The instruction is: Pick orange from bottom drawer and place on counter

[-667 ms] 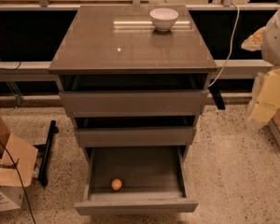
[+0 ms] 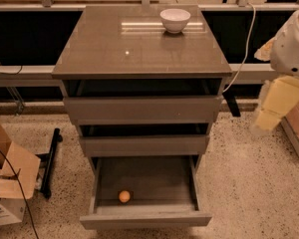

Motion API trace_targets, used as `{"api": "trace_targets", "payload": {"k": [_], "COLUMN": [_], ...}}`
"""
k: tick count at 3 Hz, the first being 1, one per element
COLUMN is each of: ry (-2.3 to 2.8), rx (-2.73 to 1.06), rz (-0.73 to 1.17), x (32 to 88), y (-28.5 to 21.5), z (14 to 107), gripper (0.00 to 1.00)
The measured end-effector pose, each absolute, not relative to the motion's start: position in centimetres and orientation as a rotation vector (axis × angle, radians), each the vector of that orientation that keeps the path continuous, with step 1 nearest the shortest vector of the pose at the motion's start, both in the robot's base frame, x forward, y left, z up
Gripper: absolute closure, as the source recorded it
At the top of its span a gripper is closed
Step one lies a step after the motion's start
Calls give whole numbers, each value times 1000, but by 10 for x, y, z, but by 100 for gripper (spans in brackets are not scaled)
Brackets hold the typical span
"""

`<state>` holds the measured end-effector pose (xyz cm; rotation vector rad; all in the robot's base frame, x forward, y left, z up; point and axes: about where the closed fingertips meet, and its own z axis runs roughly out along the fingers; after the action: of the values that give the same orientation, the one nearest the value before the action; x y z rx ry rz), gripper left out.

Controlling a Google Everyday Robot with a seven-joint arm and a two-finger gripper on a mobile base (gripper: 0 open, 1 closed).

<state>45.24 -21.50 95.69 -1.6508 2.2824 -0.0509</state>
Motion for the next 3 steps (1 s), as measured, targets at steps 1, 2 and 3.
{"api": "trace_targets", "payload": {"k": [1,2,3], "ry": [2345,2413,2427], "rx": [-1555,-1530,-1533], "rz": [12,111,133], "x": [479,505,509], "y": [-213,-213,-214], "z": [923,879,867], "gripper": [0,0,0]}}
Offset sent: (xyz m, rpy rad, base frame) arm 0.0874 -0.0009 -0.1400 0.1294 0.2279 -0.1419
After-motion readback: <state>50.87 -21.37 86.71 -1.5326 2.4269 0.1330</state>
